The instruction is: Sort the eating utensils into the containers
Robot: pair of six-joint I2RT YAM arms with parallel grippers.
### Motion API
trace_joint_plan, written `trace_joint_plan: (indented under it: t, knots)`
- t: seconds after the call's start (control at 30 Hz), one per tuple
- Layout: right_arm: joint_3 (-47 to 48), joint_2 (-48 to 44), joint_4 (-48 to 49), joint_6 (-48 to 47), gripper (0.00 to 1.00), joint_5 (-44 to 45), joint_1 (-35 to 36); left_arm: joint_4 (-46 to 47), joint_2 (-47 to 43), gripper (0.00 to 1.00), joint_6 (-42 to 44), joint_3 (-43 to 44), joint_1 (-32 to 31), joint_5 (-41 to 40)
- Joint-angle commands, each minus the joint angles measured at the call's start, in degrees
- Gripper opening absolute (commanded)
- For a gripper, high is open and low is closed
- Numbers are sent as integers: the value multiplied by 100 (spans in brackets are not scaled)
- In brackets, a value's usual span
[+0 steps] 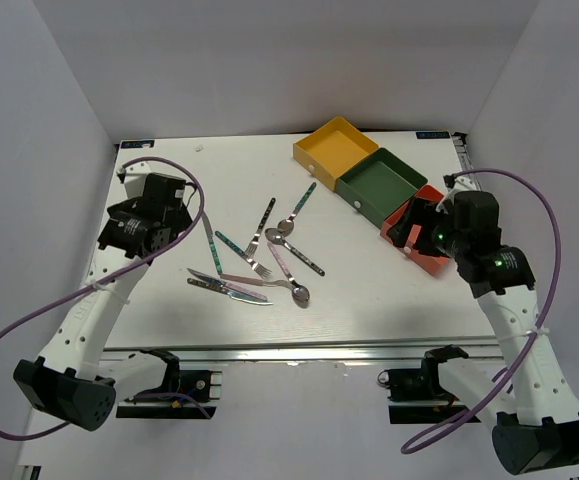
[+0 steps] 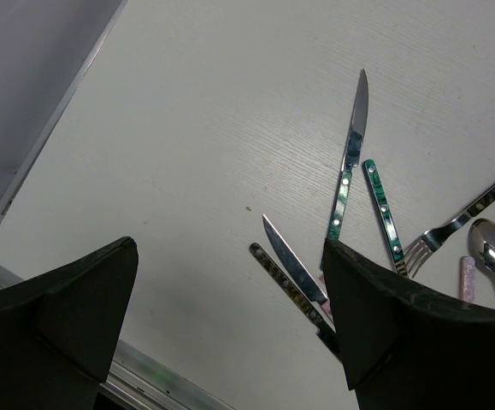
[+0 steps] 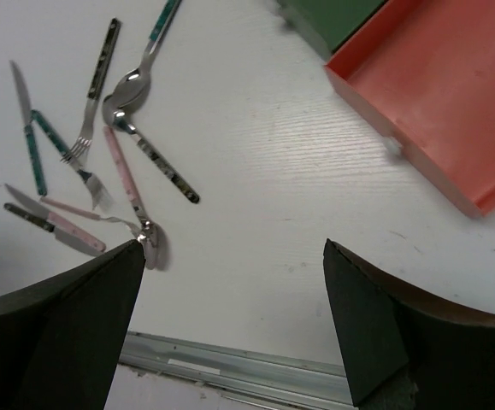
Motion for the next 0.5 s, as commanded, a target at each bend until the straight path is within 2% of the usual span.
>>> trace_joint_plan:
  t: [0.0, 0.07, 0.13, 0.17, 0.27, 0.33, 0.37, 0.47]
  knots:
    - [-326, -30, 964, -8, 89, -981, 58, 5, -250, 98, 34, -63, -11, -149]
    - [-265, 164, 965, -7, 89, -991, 294, -30, -285, 98, 34, -99, -11, -167]
    - [-90, 366, 991, -42, 89, -641, 854, -65, -311, 98, 34, -116, -11, -184]
    - [-28, 410, 1009, -43, 89, -265, 1006, -83, -337, 98, 34, -116, -11, -193]
    - [121, 525, 1096, -60, 89, 62, 1480, -109, -355, 98, 25, -116, -20, -167]
    - [270, 883, 1184, -104, 89, 343, 2101, -110, -347, 98, -1, -151, -20, -123]
    - [375, 1077, 1167, -322, 89, 780, 2367, -92, -355, 98, -19, -177, -11, -105]
    - [885, 2218, 1062, -945, 89, 1424, 3080, -39, -373, 98, -89, -265, -11, 53]
